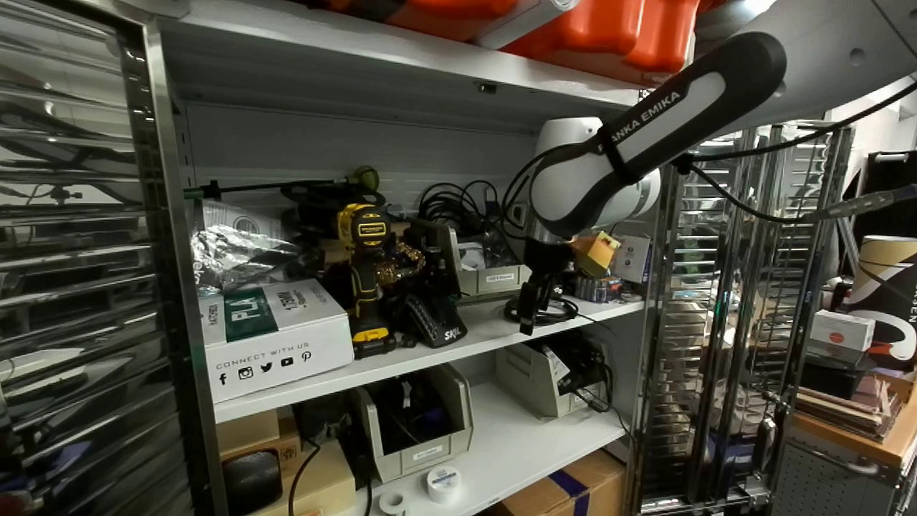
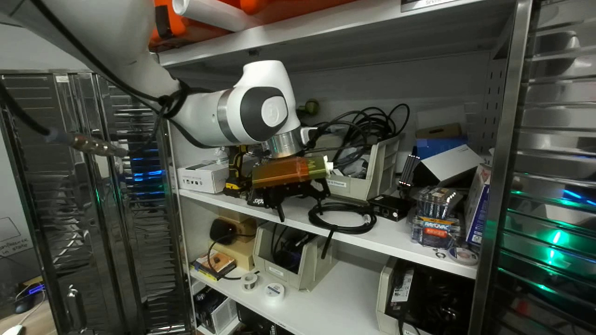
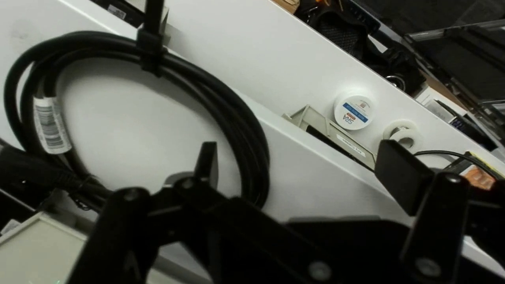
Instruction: Put the black cable inside the tool box on the first shelf
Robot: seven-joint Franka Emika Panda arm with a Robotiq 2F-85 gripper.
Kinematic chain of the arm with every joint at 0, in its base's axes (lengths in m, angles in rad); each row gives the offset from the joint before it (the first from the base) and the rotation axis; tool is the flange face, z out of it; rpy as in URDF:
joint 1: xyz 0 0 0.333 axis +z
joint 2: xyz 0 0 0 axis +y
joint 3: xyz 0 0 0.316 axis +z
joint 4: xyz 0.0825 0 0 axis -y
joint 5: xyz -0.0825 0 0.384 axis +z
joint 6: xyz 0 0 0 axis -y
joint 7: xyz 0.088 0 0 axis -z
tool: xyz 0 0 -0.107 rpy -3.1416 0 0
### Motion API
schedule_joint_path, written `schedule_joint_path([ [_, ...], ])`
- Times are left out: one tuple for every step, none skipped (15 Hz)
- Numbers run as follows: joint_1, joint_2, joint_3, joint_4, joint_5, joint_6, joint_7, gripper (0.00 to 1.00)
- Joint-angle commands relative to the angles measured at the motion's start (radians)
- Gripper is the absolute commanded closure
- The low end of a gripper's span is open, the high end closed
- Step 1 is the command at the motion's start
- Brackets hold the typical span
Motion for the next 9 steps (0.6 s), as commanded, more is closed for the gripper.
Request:
schedule_joint_path([
  [-0.011, 0.062, -0.003, 0.098, -0.025, -0.035, -0.050, 0.00],
  [-0.014, 0.071, -0.005, 0.111, -0.032, -0.041, -0.056, 0.00],
  [-0.015, 0.080, -0.006, 0.123, -0.040, -0.045, -0.058, 0.00],
  [-0.017, 0.089, -0.008, 0.135, -0.048, -0.052, -0.058, 0.00],
  [-0.019, 0.095, -0.008, 0.144, -0.052, -0.058, -0.061, 0.00],
  [-0.020, 0.105, -0.009, 0.155, -0.057, -0.072, -0.059, 0.00],
  [-0.022, 0.109, -0.008, 0.162, -0.057, -0.085, -0.063, 0.13],
  [-0.026, 0.110, -0.004, 0.166, -0.045, -0.103, -0.074, 0.27],
  [-0.026, 0.111, -0.002, 0.173, -0.041, -0.120, -0.080, 0.34],
])
